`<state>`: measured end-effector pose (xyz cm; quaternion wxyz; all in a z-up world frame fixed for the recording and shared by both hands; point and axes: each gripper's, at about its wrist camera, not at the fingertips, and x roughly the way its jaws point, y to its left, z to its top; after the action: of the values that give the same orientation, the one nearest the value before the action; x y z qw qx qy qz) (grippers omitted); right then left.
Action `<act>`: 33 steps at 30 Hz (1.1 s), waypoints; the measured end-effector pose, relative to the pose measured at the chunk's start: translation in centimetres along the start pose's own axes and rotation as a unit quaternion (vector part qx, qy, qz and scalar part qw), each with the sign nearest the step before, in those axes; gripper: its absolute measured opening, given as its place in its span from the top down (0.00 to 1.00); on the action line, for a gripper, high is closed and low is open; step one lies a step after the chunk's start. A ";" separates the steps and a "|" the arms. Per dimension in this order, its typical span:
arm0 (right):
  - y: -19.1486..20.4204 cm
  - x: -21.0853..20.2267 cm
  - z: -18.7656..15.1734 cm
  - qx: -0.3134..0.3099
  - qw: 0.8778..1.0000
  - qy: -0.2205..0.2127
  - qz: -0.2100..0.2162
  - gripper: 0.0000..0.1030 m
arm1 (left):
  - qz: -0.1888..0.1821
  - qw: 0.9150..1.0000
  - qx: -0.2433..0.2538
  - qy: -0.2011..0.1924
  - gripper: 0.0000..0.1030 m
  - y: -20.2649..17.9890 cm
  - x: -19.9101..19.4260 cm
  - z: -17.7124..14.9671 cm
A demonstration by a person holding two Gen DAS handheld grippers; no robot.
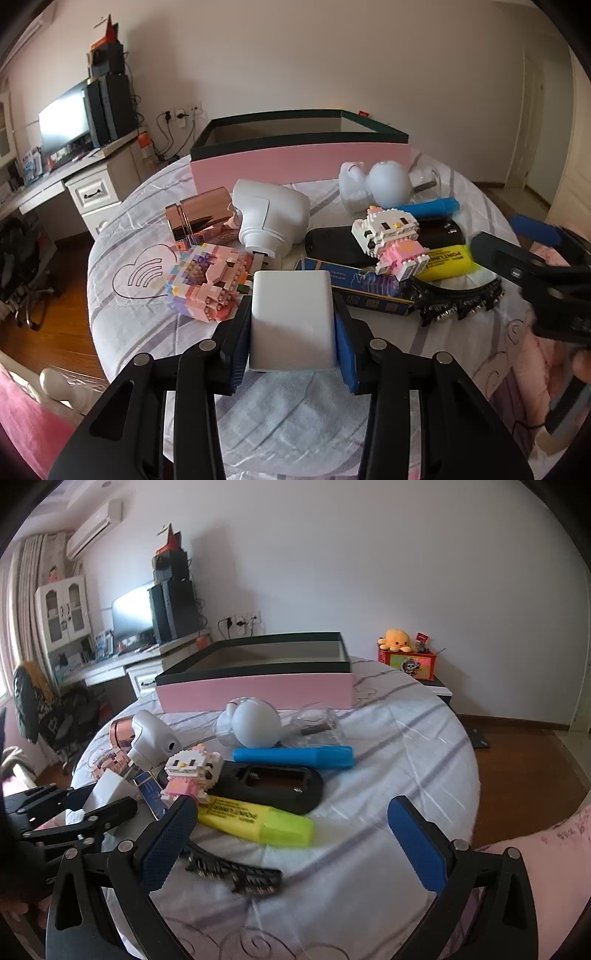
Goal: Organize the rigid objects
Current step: 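Grasp the white plug charger with the left tool while the right tool grasps the white round-headed figure, then carry both items into the pink box and open both tools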
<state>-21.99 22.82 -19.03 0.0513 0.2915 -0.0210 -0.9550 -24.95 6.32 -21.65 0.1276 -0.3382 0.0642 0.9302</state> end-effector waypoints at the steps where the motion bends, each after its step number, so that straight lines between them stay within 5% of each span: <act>1: 0.1 0.2 0.2 -0.002 1.000 0.001 0.001 0.00 | 0.001 1.000 0.000 -0.005 0.60 0.1 -0.3 0.2; 11: 1.4 4.1 4.4 -0.015 0.999 0.020 0.031 0.00 | -0.008 0.999 -0.013 -0.028 0.61 2.3 -1.8 3.2; 17: 2.3 8.1 5.6 -0.027 0.996 0.062 0.051 0.10 | -0.028 0.999 -0.016 -0.022 0.60 2.9 -0.8 3.4; 24: 2.7 10.6 5.9 -0.050 0.991 0.109 0.064 0.35 | -0.068 0.997 -0.024 0.004 0.50 3.5 0.0 1.8; 33: 1.9 11.5 5.5 -0.038 0.985 0.136 0.099 0.47 | -0.068 0.998 -0.017 0.005 0.50 2.9 0.3 1.9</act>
<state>-34.40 19.67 -20.75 0.1590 0.4126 -0.0067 -0.8969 -27.16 4.03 -20.33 0.1843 -0.3488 0.0255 0.9186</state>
